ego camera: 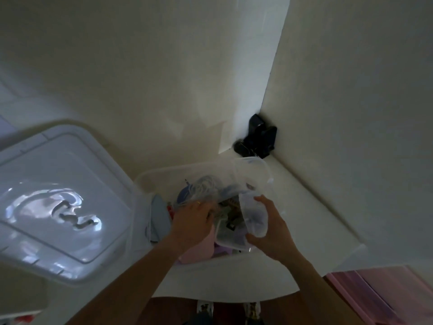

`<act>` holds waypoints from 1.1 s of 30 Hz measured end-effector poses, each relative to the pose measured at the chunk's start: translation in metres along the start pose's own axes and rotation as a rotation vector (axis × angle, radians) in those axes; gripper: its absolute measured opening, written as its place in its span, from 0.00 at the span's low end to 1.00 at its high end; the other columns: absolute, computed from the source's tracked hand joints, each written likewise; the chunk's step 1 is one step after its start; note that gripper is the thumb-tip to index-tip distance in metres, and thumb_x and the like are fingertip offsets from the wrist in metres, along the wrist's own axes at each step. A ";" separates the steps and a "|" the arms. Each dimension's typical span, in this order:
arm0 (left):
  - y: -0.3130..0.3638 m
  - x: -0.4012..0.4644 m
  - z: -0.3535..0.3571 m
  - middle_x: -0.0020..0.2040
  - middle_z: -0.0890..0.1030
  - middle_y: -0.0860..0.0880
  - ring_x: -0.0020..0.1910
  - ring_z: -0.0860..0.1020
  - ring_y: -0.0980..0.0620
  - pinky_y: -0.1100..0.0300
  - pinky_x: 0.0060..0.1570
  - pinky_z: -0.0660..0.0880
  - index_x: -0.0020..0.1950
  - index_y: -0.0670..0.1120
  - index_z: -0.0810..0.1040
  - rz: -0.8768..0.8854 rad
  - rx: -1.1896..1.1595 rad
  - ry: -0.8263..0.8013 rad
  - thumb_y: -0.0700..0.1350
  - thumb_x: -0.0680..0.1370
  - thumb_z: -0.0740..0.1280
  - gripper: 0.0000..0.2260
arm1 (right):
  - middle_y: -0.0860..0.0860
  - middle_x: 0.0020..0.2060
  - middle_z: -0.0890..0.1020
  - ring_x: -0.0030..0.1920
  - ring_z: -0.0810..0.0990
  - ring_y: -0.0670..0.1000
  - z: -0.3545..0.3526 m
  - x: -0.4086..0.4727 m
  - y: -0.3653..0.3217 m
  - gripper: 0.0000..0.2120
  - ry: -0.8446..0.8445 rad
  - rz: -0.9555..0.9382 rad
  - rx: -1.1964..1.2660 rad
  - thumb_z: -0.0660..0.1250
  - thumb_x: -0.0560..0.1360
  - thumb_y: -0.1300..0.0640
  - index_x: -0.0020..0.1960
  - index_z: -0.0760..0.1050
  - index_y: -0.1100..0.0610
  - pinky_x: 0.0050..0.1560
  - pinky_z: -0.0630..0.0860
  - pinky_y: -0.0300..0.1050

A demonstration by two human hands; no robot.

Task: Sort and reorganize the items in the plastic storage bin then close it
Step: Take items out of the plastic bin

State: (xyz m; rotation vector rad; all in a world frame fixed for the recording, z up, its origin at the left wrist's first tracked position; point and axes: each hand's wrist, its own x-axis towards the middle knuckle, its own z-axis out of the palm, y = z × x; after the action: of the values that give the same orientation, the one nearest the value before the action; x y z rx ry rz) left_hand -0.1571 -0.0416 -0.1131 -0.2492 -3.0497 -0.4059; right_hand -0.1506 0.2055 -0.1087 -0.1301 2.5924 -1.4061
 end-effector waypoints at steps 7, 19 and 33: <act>0.047 0.043 -0.016 0.54 0.82 0.43 0.52 0.82 0.43 0.53 0.46 0.77 0.61 0.43 0.76 0.105 0.233 -0.433 0.42 0.79 0.60 0.12 | 0.41 0.54 0.75 0.51 0.79 0.43 -0.021 0.005 0.001 0.44 -0.003 0.120 0.191 0.81 0.61 0.53 0.69 0.59 0.44 0.48 0.81 0.43; 0.052 0.076 0.057 0.76 0.64 0.40 0.73 0.67 0.36 0.41 0.70 0.67 0.81 0.49 0.49 0.005 0.099 -0.859 0.54 0.79 0.64 0.36 | 0.44 0.66 0.70 0.65 0.72 0.45 -0.022 0.010 0.004 0.42 -0.094 0.069 0.111 0.75 0.62 0.45 0.72 0.61 0.39 0.61 0.75 0.50; 0.057 0.057 0.008 0.55 0.81 0.48 0.53 0.80 0.46 0.53 0.53 0.77 0.63 0.50 0.74 -0.033 -0.159 -0.487 0.61 0.76 0.65 0.20 | 0.43 0.56 0.77 0.59 0.79 0.46 -0.043 0.000 -0.023 0.22 0.022 0.017 0.097 0.74 0.72 0.57 0.59 0.71 0.39 0.57 0.77 0.42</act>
State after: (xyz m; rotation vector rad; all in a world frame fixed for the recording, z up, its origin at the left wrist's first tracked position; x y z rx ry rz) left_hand -0.2038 0.0238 -0.1020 -0.3521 -3.5016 -0.6825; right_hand -0.1595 0.2279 -0.0669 -0.0787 2.5302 -1.5329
